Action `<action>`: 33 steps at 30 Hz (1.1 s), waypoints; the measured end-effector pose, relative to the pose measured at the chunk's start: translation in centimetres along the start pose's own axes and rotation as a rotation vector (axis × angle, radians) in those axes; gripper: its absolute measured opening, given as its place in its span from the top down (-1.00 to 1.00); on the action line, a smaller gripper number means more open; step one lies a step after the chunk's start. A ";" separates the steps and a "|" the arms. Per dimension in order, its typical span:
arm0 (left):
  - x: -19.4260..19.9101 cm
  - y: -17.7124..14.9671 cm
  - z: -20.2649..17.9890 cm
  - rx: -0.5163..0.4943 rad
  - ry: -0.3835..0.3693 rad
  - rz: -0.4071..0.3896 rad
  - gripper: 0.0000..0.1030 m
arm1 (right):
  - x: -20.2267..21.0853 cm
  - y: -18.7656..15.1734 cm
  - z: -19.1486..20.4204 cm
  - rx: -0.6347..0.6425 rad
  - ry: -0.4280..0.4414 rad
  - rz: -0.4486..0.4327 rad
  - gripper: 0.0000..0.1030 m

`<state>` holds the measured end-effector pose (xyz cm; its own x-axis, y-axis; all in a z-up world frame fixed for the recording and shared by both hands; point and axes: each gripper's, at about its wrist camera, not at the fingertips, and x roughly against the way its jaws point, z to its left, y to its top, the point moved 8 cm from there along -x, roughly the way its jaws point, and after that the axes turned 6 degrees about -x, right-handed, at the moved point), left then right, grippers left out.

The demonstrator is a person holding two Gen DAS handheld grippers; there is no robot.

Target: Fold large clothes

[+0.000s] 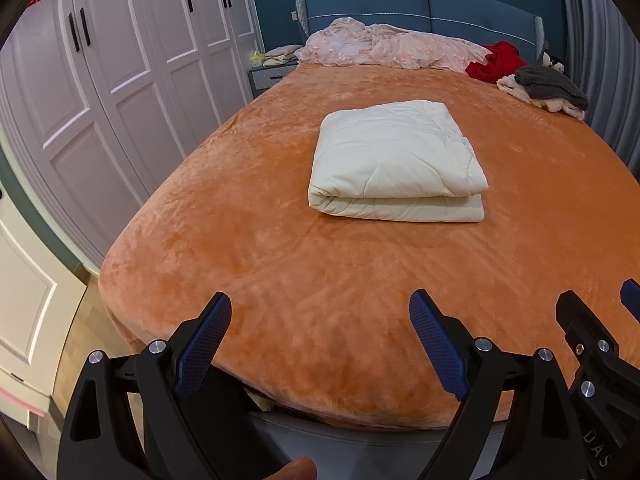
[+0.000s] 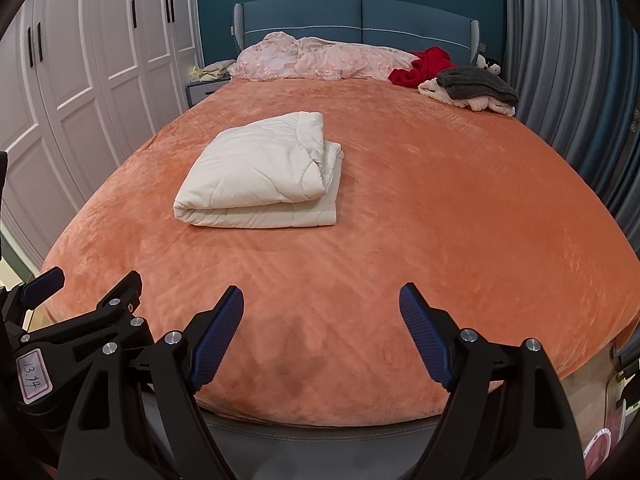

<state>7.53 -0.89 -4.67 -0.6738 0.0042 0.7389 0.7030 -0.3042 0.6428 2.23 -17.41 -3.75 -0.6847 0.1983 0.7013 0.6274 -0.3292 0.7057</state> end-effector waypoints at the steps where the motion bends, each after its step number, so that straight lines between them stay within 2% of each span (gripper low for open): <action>1: 0.0 0.0 0.0 -0.001 -0.001 -0.001 -0.71 | 0.1 -0.1 0.0 0.000 0.000 0.000 -0.51; 33: 0.1 -0.2 0.0 0.021 -0.007 0.007 -0.68 | 0.2 -0.3 0.3 0.001 -0.009 0.007 -0.51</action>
<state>7.34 -0.86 -4.77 -0.6675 0.0090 0.7445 0.7122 -0.2842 0.6419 2.04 -16.94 -3.85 -0.6772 0.2047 0.7068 0.6321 -0.3300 0.7011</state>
